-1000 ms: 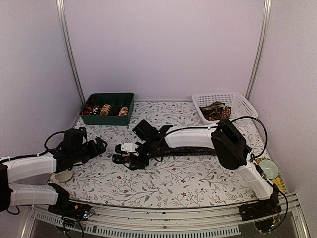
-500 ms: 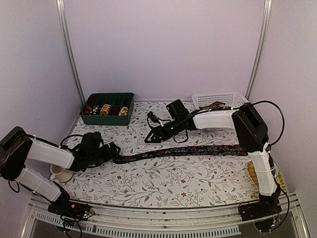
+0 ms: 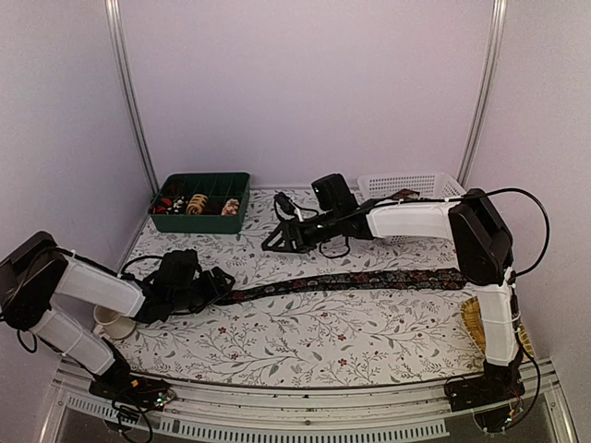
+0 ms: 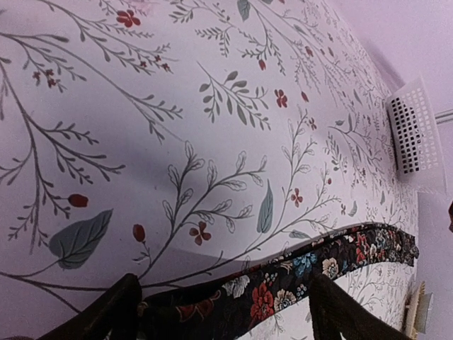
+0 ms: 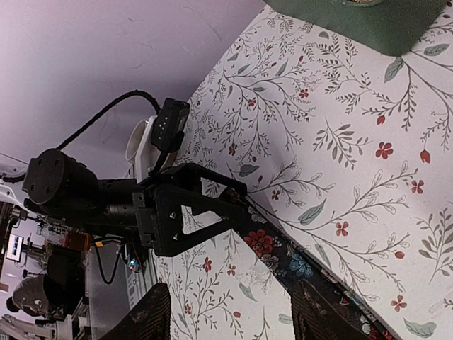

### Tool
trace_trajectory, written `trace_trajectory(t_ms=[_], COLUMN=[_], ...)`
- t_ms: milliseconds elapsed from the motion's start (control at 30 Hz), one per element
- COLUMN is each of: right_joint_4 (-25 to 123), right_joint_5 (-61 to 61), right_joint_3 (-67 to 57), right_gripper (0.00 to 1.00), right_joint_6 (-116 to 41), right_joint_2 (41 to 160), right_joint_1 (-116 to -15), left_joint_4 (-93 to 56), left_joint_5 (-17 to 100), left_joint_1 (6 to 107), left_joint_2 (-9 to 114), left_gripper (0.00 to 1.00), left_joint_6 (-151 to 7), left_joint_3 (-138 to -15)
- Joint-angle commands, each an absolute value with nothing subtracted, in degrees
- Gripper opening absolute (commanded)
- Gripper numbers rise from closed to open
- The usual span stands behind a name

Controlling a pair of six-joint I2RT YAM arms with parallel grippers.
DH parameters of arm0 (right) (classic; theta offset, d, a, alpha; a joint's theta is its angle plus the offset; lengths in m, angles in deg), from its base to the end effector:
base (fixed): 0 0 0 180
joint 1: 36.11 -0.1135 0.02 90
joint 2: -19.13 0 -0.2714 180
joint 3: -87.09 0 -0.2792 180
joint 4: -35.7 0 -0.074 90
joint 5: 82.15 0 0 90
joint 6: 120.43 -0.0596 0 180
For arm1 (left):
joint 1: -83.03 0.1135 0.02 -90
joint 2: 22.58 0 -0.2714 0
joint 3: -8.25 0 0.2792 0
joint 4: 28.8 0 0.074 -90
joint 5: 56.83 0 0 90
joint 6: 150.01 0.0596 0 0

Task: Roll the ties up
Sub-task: Adjust the tie at the center of the board, then roll the tie at the center of the board.

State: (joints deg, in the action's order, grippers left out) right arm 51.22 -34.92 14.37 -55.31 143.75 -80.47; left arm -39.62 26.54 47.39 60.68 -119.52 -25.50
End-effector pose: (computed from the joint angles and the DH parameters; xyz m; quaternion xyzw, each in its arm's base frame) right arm 0.3575 0.4062 0.1897 -0.3102 0.7765 0.5165 0.1845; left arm 0.2262 -0.1537 0.0874 -0.2106 0.8753 -0.2839 0.3301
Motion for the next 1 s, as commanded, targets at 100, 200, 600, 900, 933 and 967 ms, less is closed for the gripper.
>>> trace_trajectory(t_ms=[100, 200, 600, 900, 933, 967], right_joint_4=[48.16, 48.35, 54.24, 55.91, 55.96, 56.12], right_joint_5=[-37.05, -36.41, -32.47, -31.62, -31.68, -31.77], right_joint_3=[12.73, 12.08, 15.02, 14.93, 15.01, 15.15], right_gripper=[0.55, 0.54, 0.51, 0.51, 0.51, 0.51], right_joint_6=[-61.53, -61.74, -61.29, -60.23, -60.23, -60.23], right_joint_2=[141.27, 142.66, 149.08, 149.84, 149.78, 149.74], right_joint_1=[-80.98, -81.26, -83.94, -85.64, -85.71, -85.77], left_joint_4=[-38.47, -39.37, -39.13, -33.69, -32.57, -31.46], left_joint_5=[26.7, 27.08, 26.9, 24.01, 23.55, 22.92], left_joint_1=[45.13, 45.11, 45.06, 45.29, 45.39, 45.42], left_joint_2=[60.46, 61.4, 64.5, 64.58, 64.35, 64.09], left_gripper=[0.79, 0.78, 0.58, 0.24, 0.19, 0.15], left_joint_6=[-126.46, -127.34, -129.85, -127.57, -126.9, -126.11], left_joint_3=[-21.66, -20.97, -20.78, -23.11, -23.66, -24.48])
